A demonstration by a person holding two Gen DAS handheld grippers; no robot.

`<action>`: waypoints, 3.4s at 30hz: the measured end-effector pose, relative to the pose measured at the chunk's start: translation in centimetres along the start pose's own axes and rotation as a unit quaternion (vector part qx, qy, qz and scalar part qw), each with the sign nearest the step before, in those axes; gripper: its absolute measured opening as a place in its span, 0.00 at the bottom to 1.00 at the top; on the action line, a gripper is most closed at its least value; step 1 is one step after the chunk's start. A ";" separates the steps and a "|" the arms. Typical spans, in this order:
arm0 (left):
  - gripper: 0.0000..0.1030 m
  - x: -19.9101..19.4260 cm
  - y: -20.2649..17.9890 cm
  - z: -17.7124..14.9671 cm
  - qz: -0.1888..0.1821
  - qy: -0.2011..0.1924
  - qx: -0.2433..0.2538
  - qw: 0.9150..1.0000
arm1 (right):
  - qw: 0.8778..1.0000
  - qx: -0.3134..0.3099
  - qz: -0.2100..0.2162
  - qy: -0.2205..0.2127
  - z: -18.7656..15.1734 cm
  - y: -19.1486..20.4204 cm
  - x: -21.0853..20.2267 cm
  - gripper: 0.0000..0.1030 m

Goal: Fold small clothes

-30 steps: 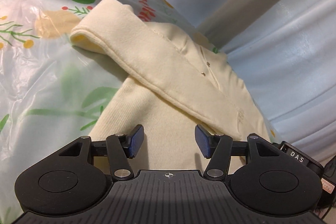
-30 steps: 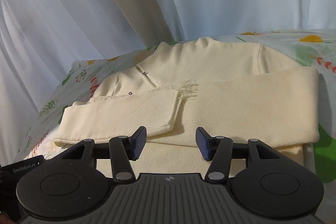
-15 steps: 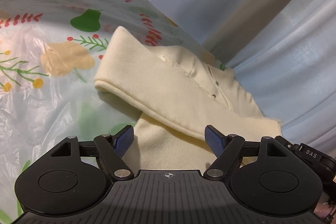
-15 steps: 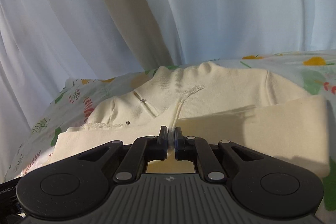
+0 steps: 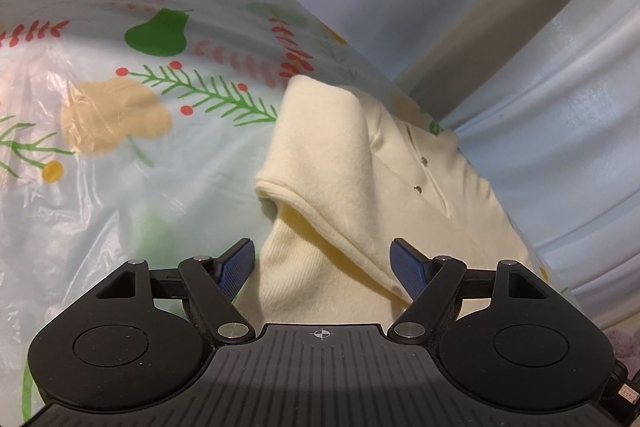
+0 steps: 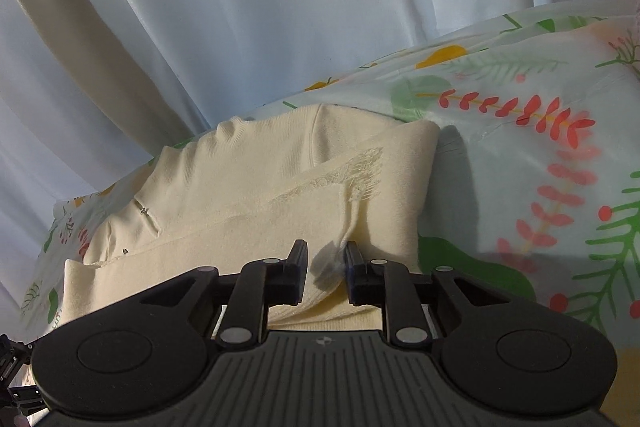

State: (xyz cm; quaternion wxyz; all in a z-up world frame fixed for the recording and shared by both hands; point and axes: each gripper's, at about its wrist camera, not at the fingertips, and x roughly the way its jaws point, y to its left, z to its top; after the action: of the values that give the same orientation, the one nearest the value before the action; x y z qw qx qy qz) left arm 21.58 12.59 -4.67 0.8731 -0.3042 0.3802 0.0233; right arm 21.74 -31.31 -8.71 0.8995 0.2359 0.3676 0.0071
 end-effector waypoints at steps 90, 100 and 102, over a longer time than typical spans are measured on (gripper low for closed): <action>0.96 -15.2 3.6 -13.0 0.034 0.074 0.155 0.985 | 0.975 -0.122 0.112 0.149 -19.2 1.9 -22.2 0.68; 0.96 -16.7 5.8 -11.5 0.012 0.086 0.134 0.987 | 0.989 -0.075 0.082 0.097 -18.0 0.2 -22.2 0.60; 0.95 -16.9 6.4 -11.1 -0.004 0.096 0.124 0.988 | 0.990 -0.060 0.078 0.101 -17.9 -0.2 -21.9 0.55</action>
State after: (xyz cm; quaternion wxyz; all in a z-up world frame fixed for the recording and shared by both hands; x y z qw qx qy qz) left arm 0.64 14.93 -2.33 0.8637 -0.1959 0.4610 -0.0564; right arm -6.11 -28.06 -5.45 0.8668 0.2078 0.4363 0.1227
